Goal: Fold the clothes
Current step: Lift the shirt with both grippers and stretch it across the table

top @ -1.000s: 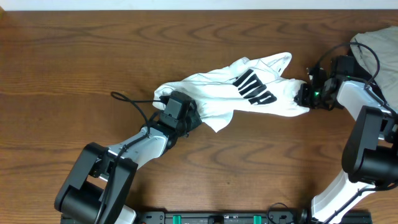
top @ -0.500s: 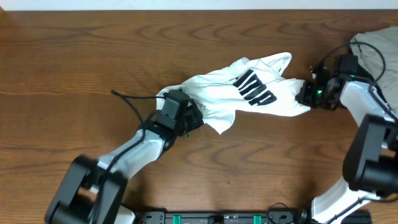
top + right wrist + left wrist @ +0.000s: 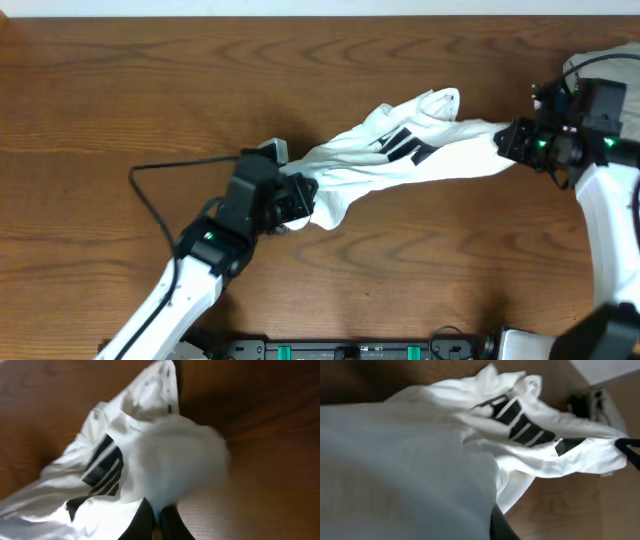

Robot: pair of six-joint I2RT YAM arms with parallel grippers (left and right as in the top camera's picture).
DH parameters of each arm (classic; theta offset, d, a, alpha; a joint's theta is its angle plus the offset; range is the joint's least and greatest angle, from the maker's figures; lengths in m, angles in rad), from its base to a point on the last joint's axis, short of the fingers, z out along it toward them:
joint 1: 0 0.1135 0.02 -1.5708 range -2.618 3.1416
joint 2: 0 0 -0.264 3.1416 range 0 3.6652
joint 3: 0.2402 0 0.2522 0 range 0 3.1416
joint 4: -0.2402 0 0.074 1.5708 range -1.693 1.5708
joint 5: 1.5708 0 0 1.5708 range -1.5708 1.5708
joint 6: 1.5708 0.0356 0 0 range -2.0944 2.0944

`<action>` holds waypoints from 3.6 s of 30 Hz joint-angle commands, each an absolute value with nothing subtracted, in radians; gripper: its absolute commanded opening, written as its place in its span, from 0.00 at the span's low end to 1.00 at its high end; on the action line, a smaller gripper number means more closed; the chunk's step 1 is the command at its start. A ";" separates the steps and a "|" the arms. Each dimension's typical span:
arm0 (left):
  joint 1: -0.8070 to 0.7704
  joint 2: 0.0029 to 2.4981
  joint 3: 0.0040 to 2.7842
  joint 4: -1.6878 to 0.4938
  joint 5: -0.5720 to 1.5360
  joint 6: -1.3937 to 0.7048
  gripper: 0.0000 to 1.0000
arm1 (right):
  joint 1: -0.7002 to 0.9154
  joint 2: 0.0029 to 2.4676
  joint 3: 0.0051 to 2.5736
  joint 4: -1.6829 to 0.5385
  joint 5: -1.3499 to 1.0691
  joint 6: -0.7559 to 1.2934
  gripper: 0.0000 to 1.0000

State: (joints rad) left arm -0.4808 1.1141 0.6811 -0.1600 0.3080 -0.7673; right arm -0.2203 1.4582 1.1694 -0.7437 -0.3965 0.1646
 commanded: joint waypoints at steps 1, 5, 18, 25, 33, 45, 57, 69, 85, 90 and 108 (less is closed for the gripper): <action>-0.482 1.028 0.678 -0.181 0.295 -0.736 0.06 | -0.221 1.375 1.176 -0.759 -0.408 0.197 0.01; -0.482 0.946 0.680 -0.209 0.295 -0.736 0.06 | -0.221 1.289 1.176 -0.776 -0.408 0.214 0.01; -0.482 0.866 0.681 -0.246 0.334 -0.764 0.06 | -0.221 1.217 1.176 -0.832 -0.392 0.321 0.01; -0.491 0.807 0.738 -0.287 0.378 -0.738 0.06 | -0.221 1.148 1.176 -0.850 -0.323 0.337 0.01; -0.552 0.760 0.895 -0.462 0.366 -0.695 0.06 | -0.221 0.968 1.177 -0.868 -0.307 0.345 0.01; -0.706 0.759 1.212 -0.748 0.206 -0.713 0.06 | -0.221 0.813 1.299 -0.986 -0.307 0.371 0.01; -0.717 0.794 1.285 -0.773 -0.093 -0.750 0.06 | -0.221 0.878 1.484 -0.995 -0.277 0.405 0.01; -0.718 0.934 1.297 -0.755 -0.321 -0.666 0.06 | -0.221 1.075 1.487 -0.925 -0.273 0.422 0.01; -0.923 0.890 1.393 -0.850 -0.202 -0.752 0.05 | -0.221 0.838 1.544 -1.109 -0.258 0.403 0.01; -0.968 0.890 1.447 -0.865 -0.211 -0.755 0.06 | -0.221 0.841 1.633 -1.137 -0.258 0.398 0.01; -0.751 1.101 1.459 -0.851 -0.541 -0.752 0.06 | -0.192 1.386 1.653 -0.975 -0.291 0.396 0.01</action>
